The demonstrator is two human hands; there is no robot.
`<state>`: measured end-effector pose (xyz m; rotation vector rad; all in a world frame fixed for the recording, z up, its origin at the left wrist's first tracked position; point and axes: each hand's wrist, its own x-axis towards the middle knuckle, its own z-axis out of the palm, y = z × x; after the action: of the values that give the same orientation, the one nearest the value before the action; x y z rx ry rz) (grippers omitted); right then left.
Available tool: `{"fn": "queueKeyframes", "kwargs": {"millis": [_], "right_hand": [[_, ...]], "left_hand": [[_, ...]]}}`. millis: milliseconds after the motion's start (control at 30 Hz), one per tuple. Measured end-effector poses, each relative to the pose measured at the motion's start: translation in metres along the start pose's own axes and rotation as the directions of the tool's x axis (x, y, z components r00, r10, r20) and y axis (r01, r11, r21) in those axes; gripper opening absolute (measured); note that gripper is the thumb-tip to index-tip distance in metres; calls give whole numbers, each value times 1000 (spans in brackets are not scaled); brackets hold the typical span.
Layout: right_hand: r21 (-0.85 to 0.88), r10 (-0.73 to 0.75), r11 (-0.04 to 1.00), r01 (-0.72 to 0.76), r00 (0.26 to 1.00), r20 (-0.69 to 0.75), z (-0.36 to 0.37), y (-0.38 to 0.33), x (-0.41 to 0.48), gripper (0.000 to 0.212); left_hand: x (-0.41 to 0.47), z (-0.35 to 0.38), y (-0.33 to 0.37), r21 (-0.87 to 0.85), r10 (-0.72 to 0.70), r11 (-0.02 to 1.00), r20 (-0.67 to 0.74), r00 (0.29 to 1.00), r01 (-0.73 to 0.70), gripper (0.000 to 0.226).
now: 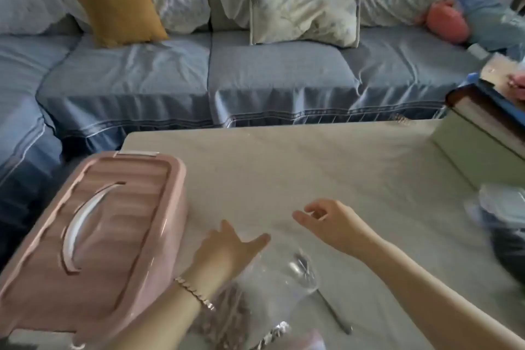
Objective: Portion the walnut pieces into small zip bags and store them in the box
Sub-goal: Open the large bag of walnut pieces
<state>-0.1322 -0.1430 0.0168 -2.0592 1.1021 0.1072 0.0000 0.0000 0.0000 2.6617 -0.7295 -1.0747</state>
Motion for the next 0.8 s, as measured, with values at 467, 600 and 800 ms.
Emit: {"fn": "queueKeyframes", "kwargs": {"millis": [467,600,800], "right_hand": [[-62,-159,980,191,928,337,120,43,61,6],[531,-116,846,41,987,108,117,45,22,13],[771,-18,635,56,998,-58,117,32,-19,16]], "left_hand": [[73,80,-66,-402,421,717,-401,814,-569,32],[33,76,-86,-258,445,690,-585,678,-676,50],[-8,66,-102,-266,340,771,-597,727,-579,15]]}}
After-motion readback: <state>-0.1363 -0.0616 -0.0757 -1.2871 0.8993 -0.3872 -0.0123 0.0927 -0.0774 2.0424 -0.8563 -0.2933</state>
